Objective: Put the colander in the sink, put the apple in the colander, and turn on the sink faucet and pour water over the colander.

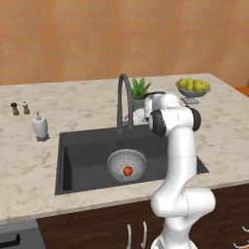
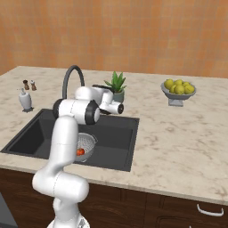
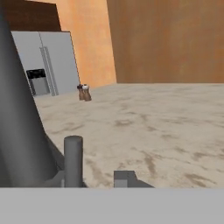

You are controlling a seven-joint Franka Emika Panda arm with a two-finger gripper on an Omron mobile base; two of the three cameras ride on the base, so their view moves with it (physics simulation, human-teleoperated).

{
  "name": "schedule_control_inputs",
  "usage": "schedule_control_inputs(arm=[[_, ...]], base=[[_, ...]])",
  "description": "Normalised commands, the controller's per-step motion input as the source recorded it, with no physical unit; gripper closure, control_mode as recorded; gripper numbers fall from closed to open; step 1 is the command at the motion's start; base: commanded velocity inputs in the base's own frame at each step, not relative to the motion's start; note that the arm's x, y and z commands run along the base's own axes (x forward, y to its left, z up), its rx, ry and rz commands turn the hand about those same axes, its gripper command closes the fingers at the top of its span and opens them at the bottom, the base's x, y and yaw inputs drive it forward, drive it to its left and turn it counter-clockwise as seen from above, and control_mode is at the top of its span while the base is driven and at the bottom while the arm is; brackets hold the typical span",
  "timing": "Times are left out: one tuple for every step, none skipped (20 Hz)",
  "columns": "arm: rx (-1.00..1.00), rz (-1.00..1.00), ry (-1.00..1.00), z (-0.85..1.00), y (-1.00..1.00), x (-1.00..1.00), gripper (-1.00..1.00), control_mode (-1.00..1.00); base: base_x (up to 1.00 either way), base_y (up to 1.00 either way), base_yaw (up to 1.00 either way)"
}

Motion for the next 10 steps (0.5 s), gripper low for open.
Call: schedule_control_inputs(arm=[[0.00, 0.00, 0.00, 0.00, 0.00, 0.00, 1.00, -1.00], [0.00, 0.00, 0.00, 0.00, 0.00, 0.00, 1.00, -1.00], [0.00, 0.00, 0.00, 0.00, 0.00, 0.00, 1.00, -1.00], [0.00, 0.00, 0.00, 0.00, 0.00, 0.00, 1.00, -1.00], [0.00, 0.00, 0.00, 0.00, -0.05, 0.00, 1.00, -1.00], [0.00, 0.00, 0.00, 0.00, -0.21, 0.00, 1.00, -1.00], [0.03, -0.02, 0.00, 0.00, -0.36, 0.00, 1.00, -1.00], [0.04, -0.05, 0.00, 0.00, -0.40, 0.09, 1.00, -1.00], [0.05, -0.07, 0.02, 0.00, -0.43, 0.20, 1.00, -1.00], [0.07, -0.08, 0.03, 0.00, -0.49, 0.23, 1.00, -1.00]], base=[[0.00, 0.00, 0.00], [0.00, 0.00, 0.00], [0.00, 0.00, 0.00], [0.00, 0.00, 0.00], [0.00, 0.00, 0.00], [0.00, 0.00, 0.00], [0.00, 0.00, 0.00], [0.00, 0.00, 0.00], [0.00, 0.00, 0.00], [0.00, 0.00, 0.00]])
